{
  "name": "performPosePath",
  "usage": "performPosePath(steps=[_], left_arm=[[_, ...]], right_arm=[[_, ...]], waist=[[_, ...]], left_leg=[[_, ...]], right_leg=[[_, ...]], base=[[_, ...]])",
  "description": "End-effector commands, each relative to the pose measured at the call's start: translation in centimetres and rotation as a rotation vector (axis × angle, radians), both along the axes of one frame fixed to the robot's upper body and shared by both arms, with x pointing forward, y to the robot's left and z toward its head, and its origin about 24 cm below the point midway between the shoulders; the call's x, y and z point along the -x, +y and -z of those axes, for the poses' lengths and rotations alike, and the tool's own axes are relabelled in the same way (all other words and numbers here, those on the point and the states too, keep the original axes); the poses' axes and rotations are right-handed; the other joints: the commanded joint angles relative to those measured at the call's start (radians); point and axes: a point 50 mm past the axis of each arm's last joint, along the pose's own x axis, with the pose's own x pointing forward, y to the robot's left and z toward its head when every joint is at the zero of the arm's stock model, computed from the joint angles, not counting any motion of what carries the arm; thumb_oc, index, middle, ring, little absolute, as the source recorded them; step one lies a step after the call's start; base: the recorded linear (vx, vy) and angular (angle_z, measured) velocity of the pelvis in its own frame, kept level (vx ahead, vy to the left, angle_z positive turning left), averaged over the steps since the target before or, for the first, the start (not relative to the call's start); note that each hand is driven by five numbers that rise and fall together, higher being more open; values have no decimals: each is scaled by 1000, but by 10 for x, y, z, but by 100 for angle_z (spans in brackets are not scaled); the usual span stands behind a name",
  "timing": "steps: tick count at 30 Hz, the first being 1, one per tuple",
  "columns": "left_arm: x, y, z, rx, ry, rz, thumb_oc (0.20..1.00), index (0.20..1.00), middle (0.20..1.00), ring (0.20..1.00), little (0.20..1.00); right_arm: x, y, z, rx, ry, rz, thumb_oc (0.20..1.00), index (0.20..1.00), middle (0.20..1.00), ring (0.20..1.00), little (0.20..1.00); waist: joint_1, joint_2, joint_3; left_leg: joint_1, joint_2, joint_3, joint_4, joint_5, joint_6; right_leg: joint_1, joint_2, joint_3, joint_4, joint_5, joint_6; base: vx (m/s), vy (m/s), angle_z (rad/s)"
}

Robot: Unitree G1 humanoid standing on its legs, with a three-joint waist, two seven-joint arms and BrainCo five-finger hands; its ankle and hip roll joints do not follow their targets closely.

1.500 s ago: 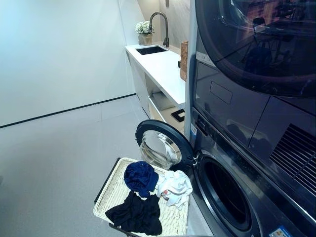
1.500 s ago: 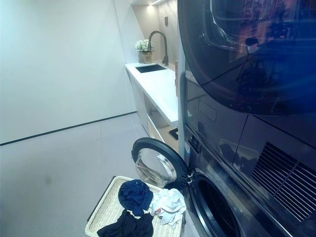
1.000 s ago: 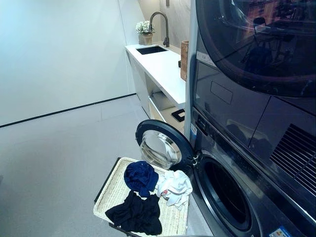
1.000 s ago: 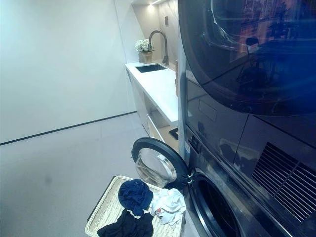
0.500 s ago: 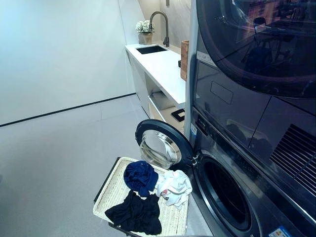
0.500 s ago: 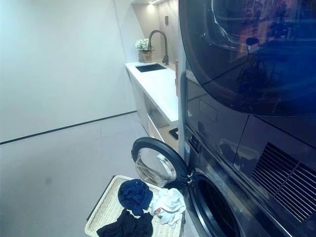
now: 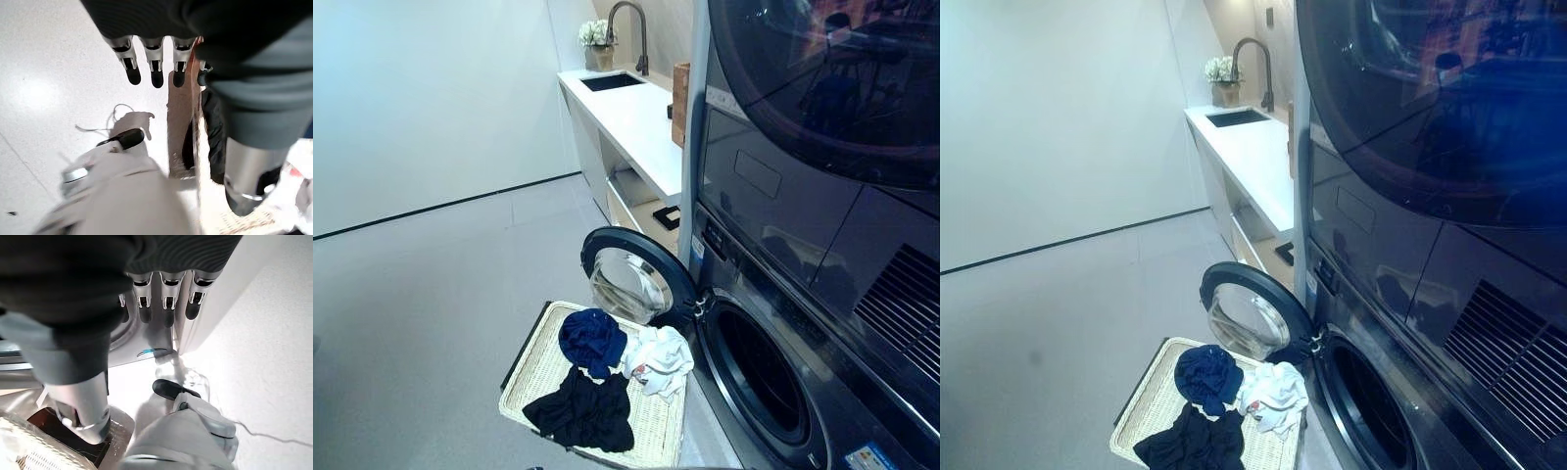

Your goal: Put the clothes into the washing machine.

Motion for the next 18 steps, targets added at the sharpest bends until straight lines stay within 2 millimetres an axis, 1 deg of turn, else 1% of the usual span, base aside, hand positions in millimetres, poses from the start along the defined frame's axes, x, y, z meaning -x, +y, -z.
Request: performPosePath(steps=[1, 2, 3, 6, 7, 9, 11, 12, 13, 14, 15, 16, 17, 18], left_arm=[[-74, 4, -37, -44, -316, -59, 1000, 1000, 1000, 1000, 1000], [-80, 3, -40, -46, -345, -69, 1000, 1000, 1000, 1000, 1000], [-107, 4, -62, -43, -500, -140, 1000, 1000, 1000, 1000, 1000], [-133, 7, -93, -75, -708, -180, 1000, 1000, 1000, 1000, 1000], [-143, 9, -106, -91, -786, -204, 1000, 1000, 1000, 1000, 1000], [-157, 13, -128, -129, -900, -235, 1000, 1000, 1000, 1000, 1000], [-170, 15, -146, -164, -978, -247, 1000, 1000, 1000, 1000, 1000], [-172, 15, -149, -169, -989, -248, 1000, 1000, 1000, 1000, 1000], [-178, 15, -159, -203, -1033, -240, 1000, 1000, 1000, 1000, 1000], [-191, 14, -182, -277, -1122, -211, 1000, 1000, 1000, 1000, 1000], [-195, 13, -192, -321, -1158, -196, 1000, 1000, 1000, 1000, 1000], [-198, 13, -197, -346, -1178, -187, 1000, 1000, 1000, 1000, 1000], [-202, 11, -206, -387, -1218, -163, 1000, 1000, 1000, 1000, 1000], [-203, 10, -210, -408, -1234, -147, 1000, 1000, 1000, 1000, 1000]], right_arm=[[-67, 8, -23, -1, -217, 0, 1000, 1000, 1000, 1000, 1000], [-72, 8, -25, 1, -236, 0, 1000, 1000, 1000, 1000, 1000], [-96, 10, -38, 11, -332, -3, 1000, 1000, 1000, 1000, 1000], [-122, 7, -57, 27, -441, 4, 1000, 1000, 1000, 1000, 1000], [-132, 3, -66, 30, -490, 19, 1000, 1000, 1000, 1000, 1000], [-146, -2, -80, 34, -551, 19, 1000, 1000, 1000, 1000, 1000], [-158, -5, -91, 36, -594, 19, 1000, 1000, 1000, 1000, 1000], [-160, -6, -93, 37, -600, 18, 1000, 1000, 1000, 1000, 1000], [-165, -6, -99, 37, -618, 14, 1000, 1000, 1000, 1000, 1000], [-178, -4, -111, 36, -666, 8, 1000, 1000, 1000, 1000, 1000], [-182, -4, -115, 38, -686, 4, 1000, 1000, 1000, 1000, 1000], [-184, -4, -118, 42, -696, -2, 1000, 1000, 1000, 1000, 1000], [-187, -3, -122, 53, -714, -18, 1000, 1000, 1000, 1000, 1000], [-189, -3, -123, 56, -721, -23, 1000, 1000, 1000, 1000, 1000]], waist=[[5, -67, 144], [6, -67, 154], [8, -65, 206], [14, -66, 266], [20, -67, 296], [25, -72, 341], [27, -74, 370], [27, -75, 372], [27, -77, 373], [27, -85, 373], [26, -88, 373], [24, -89, 373], [20, -90, 373], [19, -90, 373]], left_leg=[[1, -36, -2, -9, -25, 57], [-11, -38, -4, -9, -22, 58], [-70, -53, -19, -9, -10, 65], [-146, -69, -33, -9, 5, 70], [-181, -76, -42, -9, 14, 71], [-238, -85, -54, 14, 20, 70], [-283, -91, -60, 45, 21, 69], [-291, -93, -60, 50, 21, 69], [-324, -95, -60, 64, 22, 67], [-408, -100, -63, 98, 26, 65], [-443, -103, -62, 115, 27, 64], [-463, -103, -61, 125, 28, 63], [-502, -106, -64, 149, 26, 61], [-516, -108, -66, 159, 25, 61]], right_leg=[[-61, -58, 29, 38, 14, 33], [-73, -58, 29, 40, 17, 32], [-135, -53, 31, 50, 31, 30], [-221, -52, 33, 72, 44, 31], [-265, -51, 33, 89, 49, 33], [-322, -51, 29, 115, 52, 35], [-364, -54, 23, 139, 54, 37], [-372, -55, 22, 144, 53, 37], [-405, -56, 18, 157, 53, 39], [-486, -59, 9, 191, 55, 42], [-519, -59, 6, 207, 55, 43], [-537, -59, 5, 216, 55, 44], [-571, -57, 5, 233, 53, 43], [-583, -56, 5, 240, 52, 43]], base=[[-123, 22, 5], [-167, 47, 1], [-170, 51, 0], [-141, 34, -4], [-119, -1, -1], [-121, -21, 2], [-79, -20, 4], [-53, -20, 3], [-78, -52, 2], [-89, -67, 0], [-78, -63, 1], [-39, -35, 2], [-23, -22, 3], [0, 0, 0]])
